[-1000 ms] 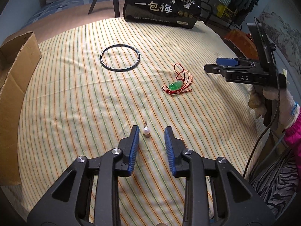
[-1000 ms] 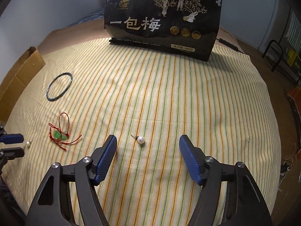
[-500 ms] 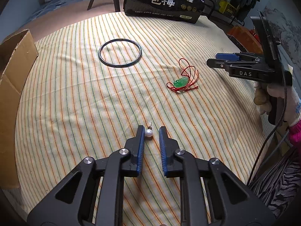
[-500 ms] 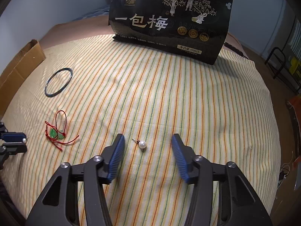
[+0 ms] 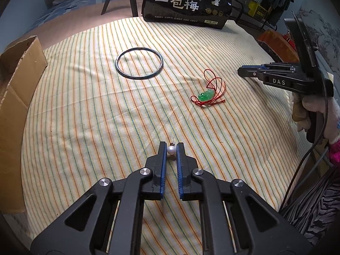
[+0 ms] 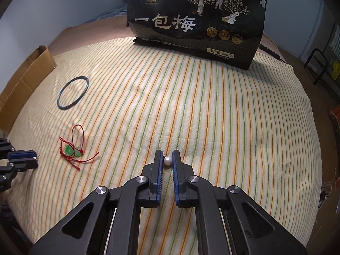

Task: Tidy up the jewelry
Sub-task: 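Close the left tool on the small pearl earring, then lift the pearl earring with the left tool and carry it over the box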

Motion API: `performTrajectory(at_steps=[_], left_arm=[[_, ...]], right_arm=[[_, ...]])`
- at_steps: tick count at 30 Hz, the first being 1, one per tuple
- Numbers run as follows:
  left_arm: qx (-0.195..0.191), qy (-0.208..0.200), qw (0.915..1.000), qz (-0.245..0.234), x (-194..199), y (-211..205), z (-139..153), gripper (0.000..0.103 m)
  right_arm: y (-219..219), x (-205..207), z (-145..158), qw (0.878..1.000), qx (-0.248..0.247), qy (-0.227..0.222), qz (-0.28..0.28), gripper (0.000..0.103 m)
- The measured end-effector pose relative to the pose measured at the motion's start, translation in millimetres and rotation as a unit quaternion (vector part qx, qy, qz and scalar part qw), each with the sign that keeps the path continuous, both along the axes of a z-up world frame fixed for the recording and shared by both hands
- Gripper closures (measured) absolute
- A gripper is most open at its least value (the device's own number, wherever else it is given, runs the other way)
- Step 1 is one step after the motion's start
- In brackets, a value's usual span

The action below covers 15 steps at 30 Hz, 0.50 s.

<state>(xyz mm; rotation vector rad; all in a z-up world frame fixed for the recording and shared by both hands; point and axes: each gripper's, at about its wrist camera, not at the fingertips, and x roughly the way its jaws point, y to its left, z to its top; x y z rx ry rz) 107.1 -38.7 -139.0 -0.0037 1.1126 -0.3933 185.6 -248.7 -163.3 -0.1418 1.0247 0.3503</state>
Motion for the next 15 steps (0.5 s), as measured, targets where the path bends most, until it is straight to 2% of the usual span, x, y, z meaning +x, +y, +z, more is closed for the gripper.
performTrajectory(at_steps=[15], left_arm=[[-0.033,-0.039,0.9984,0.024,-7.5,22.5,36.8,0.096]], right_arm=[[11.4,-15.7,39.3,0.999,0.014,-0.037,0.009,0.096]])
